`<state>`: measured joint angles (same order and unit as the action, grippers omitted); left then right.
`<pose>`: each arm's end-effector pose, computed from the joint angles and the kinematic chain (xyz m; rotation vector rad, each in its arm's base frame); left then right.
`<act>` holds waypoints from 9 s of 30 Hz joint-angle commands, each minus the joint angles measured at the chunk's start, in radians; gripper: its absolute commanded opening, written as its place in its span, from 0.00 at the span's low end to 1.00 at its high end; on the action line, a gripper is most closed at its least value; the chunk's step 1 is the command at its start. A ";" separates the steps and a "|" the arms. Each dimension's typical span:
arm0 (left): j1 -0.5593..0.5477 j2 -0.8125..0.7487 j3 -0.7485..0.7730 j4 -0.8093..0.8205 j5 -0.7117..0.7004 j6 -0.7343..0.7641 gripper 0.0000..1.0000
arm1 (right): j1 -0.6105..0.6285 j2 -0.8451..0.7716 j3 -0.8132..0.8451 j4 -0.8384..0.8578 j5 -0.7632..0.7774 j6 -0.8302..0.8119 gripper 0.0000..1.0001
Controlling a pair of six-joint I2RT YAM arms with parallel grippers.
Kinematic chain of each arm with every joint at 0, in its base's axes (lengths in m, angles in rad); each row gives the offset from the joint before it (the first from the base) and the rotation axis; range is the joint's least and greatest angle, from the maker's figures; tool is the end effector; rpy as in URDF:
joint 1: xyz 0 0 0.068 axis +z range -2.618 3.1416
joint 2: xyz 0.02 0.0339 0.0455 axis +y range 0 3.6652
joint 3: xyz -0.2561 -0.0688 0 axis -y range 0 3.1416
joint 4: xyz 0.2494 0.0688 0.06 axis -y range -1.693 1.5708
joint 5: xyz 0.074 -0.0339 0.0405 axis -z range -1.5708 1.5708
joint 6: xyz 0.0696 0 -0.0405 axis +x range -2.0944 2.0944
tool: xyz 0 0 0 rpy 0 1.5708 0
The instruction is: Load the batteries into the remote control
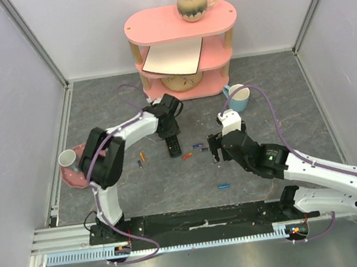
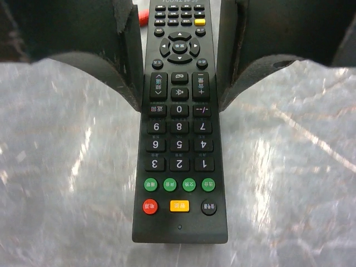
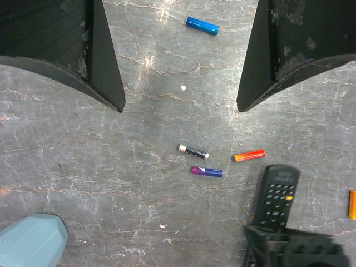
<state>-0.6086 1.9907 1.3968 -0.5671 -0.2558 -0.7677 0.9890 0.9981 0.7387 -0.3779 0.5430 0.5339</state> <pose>0.3555 -0.2262 0.1279 -0.2827 2.6503 -0.0870 0.1647 0.1850 0.2433 -0.1868 2.1122 0.3069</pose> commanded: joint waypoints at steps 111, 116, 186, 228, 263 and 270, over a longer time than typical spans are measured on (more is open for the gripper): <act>-0.060 -1.100 -0.907 0.805 0.440 -0.050 0.10 | 0.329 0.284 0.128 0.341 0.077 -0.485 0.00; -0.060 -1.112 -0.927 0.803 0.451 -0.048 0.02 | 0.330 0.281 0.123 0.341 0.068 -0.502 0.00; -0.117 -1.192 -1.362 1.121 -0.140 0.103 0.02 | 0.068 0.637 0.166 0.554 -0.310 0.394 0.81; -0.137 -1.216 -1.355 1.078 -0.155 0.100 0.02 | 0.031 0.726 0.218 0.587 -0.345 0.408 0.77; -0.140 -1.265 -1.349 1.047 -0.174 0.090 0.02 | 0.031 0.861 0.274 0.347 -0.362 0.373 0.67; -0.140 -1.271 -1.348 1.032 -0.181 0.088 0.02 | 0.027 0.856 0.254 0.346 -0.362 0.371 0.68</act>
<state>-0.7391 0.7341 0.0505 0.4458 -0.4404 -0.6941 1.0176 1.7996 1.0241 0.1112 0.1658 0.9344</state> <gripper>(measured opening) 0.231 0.677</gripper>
